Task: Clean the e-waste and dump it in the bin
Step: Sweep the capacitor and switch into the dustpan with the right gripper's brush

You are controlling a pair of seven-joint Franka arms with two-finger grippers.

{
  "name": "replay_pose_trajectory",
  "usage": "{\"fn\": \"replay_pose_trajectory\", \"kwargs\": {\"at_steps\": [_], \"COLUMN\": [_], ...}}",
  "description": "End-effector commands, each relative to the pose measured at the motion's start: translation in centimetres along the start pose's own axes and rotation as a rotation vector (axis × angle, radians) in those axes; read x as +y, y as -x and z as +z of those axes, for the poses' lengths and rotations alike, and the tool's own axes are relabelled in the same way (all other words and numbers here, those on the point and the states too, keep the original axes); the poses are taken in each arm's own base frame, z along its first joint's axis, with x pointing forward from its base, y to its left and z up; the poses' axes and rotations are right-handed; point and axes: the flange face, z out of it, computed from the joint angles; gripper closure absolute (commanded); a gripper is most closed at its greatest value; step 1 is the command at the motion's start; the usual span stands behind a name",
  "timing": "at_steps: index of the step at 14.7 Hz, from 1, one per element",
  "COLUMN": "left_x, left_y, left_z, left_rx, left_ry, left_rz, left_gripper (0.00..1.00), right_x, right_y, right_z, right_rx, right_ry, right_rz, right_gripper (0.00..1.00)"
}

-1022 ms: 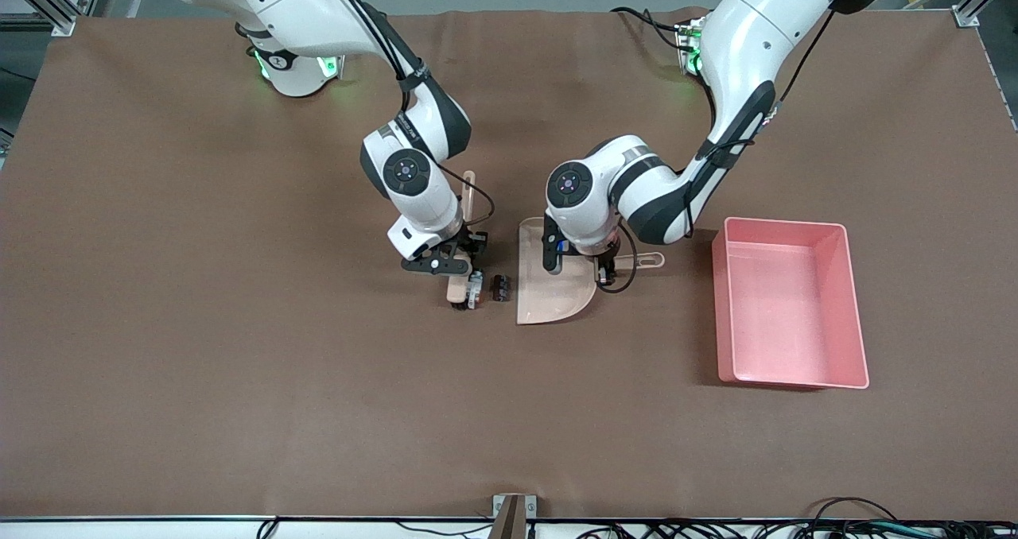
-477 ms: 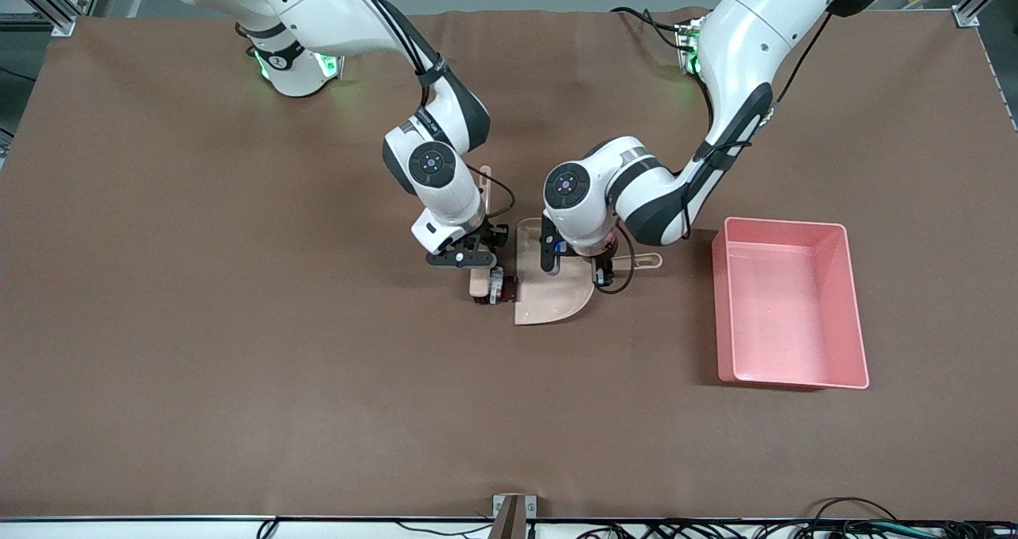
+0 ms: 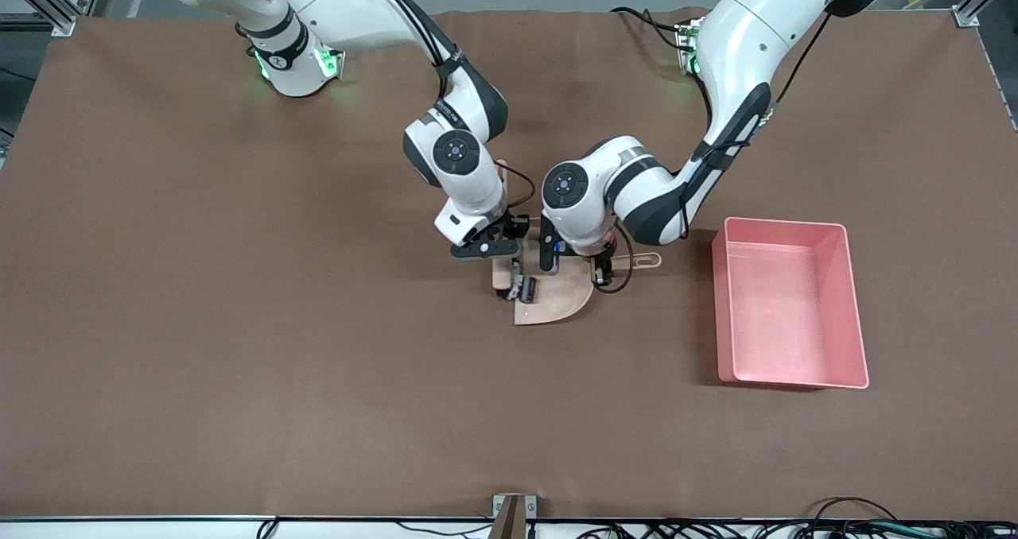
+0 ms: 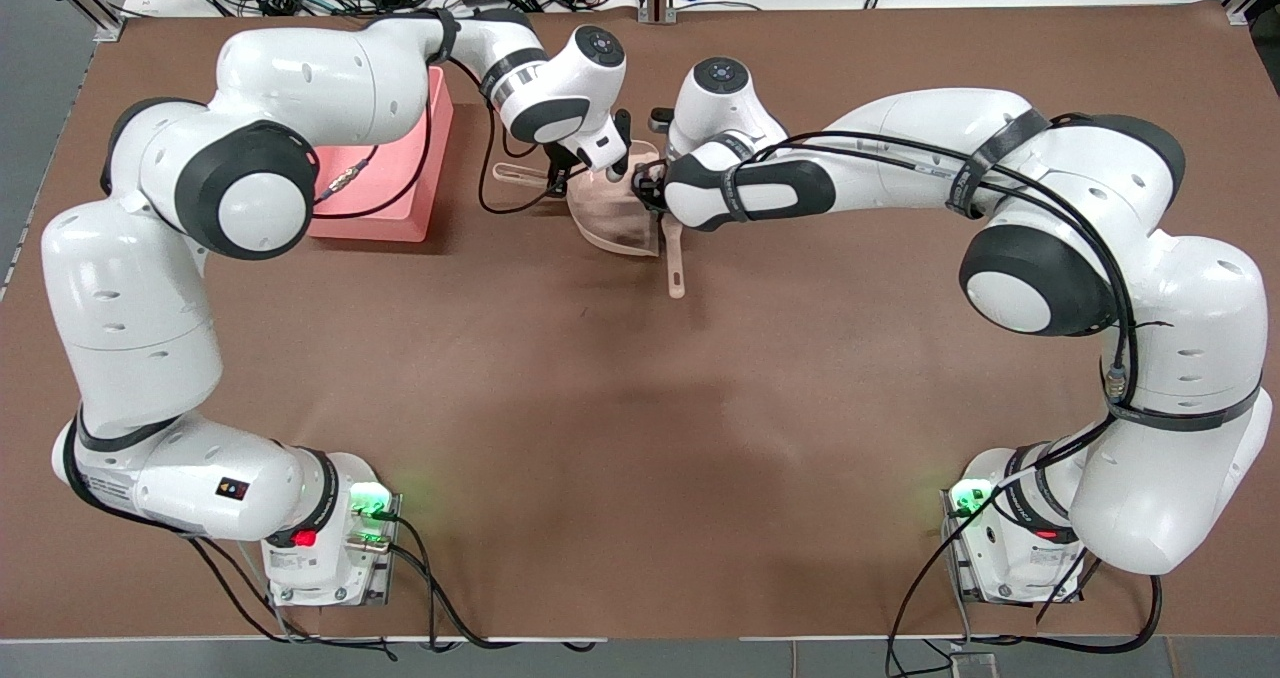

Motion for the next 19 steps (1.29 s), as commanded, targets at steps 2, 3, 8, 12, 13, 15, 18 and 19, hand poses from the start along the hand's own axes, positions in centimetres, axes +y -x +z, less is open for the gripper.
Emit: {"fn": "replay_pose_trajectory", "kwargs": {"at_steps": [2, 3, 8, 12, 13, 15, 18, 19], "left_x": [0.2, 0.2, 0.2, 0.0, 0.0, 0.0, -0.6, -0.9], "left_y": [-1.1, -1.1, -1.0, -0.7, -0.8, -0.9, -0.7, -0.8], "left_z": [-0.1, -0.1, 0.0, 0.0, -0.1, -0.2, -0.2, -0.4], "left_rx": [-0.014, -0.013, -0.016, -0.014, -0.014, -0.005, 0.024, 0.049], "left_ry": [-0.011, -0.011, -0.01, -0.01, -0.012, -0.019, -0.032, -0.047], "left_rz": [0.009, 0.009, 0.009, 0.009, 0.006, 0.014, 0.004, 0.002], "left_gripper": [0.77, 0.77, 0.77, 0.77, 0.77, 0.79, 0.8, 0.8], "right_x": [-1.9, -2.3, -5.1, -2.6, -1.8, 0.6, 4.3, 5.4], "right_y": [0.7, 0.9, 1.6, -1.2, -2.1, -4.1, -6.2, -6.7], "right_z": [0.1, 0.1, -0.4, -2.4, -3.2, -5.6, -8.9, -9.6], "right_rx": [0.002, 0.003, -0.002, -0.076, -0.103, -0.128, -0.151, -0.149], "right_ry": [-0.018, -0.02, -0.058, 0.006, 0.027, 0.042, 0.074, 0.095], "right_rz": [-0.026, -0.034, -0.043, -0.005, -0.005, -0.021, 0.008, 0.014], "right_gripper": [0.99, 0.99, 0.99, 0.99, 0.99, 0.99, 0.99, 0.99]}}
